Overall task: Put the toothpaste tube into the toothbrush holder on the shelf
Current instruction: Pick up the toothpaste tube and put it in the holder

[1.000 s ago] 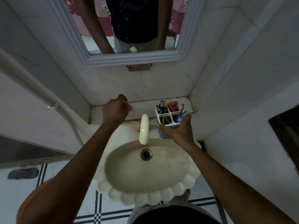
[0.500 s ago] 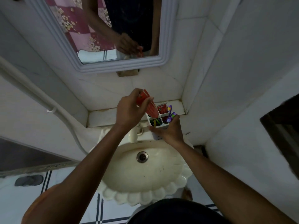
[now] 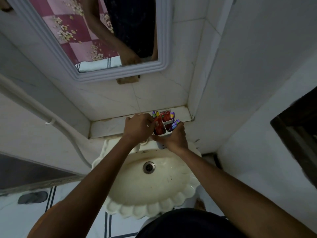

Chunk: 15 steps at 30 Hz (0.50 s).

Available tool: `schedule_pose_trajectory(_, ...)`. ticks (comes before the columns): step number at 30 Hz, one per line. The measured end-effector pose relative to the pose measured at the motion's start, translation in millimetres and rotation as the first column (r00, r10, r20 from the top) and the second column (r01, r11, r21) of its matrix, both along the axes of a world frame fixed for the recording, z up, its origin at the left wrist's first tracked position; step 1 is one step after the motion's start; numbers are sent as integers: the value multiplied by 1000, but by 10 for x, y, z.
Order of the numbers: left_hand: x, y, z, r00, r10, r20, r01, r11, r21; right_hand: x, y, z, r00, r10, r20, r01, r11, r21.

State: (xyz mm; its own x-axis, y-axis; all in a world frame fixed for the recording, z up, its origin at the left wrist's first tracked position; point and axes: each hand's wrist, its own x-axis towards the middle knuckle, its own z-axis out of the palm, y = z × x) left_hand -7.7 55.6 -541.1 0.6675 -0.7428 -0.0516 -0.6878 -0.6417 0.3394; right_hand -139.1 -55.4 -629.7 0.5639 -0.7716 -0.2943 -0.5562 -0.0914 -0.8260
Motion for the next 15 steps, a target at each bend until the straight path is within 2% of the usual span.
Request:
schedule_pose_trajectory(11,183,47,12,999,-32,-26,34,996,84,-28,287,-34,999,-42,15,43,998,-42)
schedule_pose_trajectory(15,146,34,-6,998,-59,-30,58,997,-45,-19,208,-4,996,-52,67,52,999,-4)
